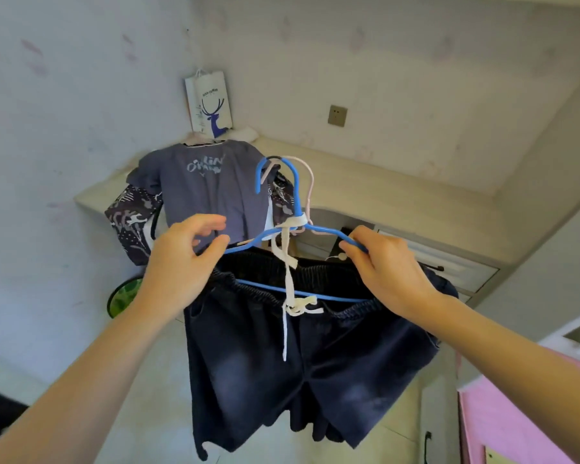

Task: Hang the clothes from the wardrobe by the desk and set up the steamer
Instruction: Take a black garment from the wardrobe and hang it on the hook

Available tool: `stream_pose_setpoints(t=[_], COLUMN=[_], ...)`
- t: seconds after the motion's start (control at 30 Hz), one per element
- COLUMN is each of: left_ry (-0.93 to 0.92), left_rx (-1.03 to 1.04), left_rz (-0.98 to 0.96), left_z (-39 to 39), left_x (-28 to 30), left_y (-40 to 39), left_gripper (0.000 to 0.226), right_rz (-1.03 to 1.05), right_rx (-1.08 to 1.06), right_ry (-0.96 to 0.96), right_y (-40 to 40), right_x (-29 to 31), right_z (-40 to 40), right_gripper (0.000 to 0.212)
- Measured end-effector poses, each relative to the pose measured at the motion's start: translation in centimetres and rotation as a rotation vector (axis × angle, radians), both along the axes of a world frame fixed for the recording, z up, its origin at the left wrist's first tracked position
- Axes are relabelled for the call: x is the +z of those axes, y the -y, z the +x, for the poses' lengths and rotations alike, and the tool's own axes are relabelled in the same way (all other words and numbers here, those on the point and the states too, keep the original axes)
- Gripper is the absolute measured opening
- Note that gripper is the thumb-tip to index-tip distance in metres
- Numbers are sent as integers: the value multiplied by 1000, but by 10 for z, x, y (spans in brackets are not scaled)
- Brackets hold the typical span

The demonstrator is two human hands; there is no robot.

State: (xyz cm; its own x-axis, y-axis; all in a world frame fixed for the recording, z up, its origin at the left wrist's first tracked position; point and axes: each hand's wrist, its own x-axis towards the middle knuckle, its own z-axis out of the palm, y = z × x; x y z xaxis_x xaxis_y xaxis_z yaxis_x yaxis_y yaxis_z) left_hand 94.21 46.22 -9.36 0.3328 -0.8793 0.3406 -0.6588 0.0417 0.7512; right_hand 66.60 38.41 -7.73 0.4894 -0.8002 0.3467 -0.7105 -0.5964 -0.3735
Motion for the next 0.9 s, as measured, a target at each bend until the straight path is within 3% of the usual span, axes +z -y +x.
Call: stream_pose_setpoints(t=[0.1, 0.2, 0.27, 0.47, 0.6, 0.77, 0.9], left_ry=[159, 161, 212, 338, 368, 385, 382], left_rx=[-135, -190, -179, 0, 60, 118, 175], left_rz=[193, 251, 225, 22, -58, -90, -49], left_z=[28, 43, 51, 70, 89, 115, 136], left_x=[-12, -16, -17, -28, -21, -9, -1], left_y=[13, 23, 29, 50, 78, 128, 172], left_gripper=[47, 39, 32, 38, 31, 25, 22], right_rz=[2, 7, 17, 92, 10, -97, -68], right_rx=[43, 54, 53, 102, 147, 129, 68], right_ry=[32, 68, 100, 139, 123, 2, -94], right_y=[7, 17, 26, 66, 109, 174, 226], right_x=[-1, 1, 3, 3, 4, 2, -12], right_z=[16, 29, 37, 66, 78, 83, 91], right_gripper=[23, 21, 18, 15, 9, 47, 58])
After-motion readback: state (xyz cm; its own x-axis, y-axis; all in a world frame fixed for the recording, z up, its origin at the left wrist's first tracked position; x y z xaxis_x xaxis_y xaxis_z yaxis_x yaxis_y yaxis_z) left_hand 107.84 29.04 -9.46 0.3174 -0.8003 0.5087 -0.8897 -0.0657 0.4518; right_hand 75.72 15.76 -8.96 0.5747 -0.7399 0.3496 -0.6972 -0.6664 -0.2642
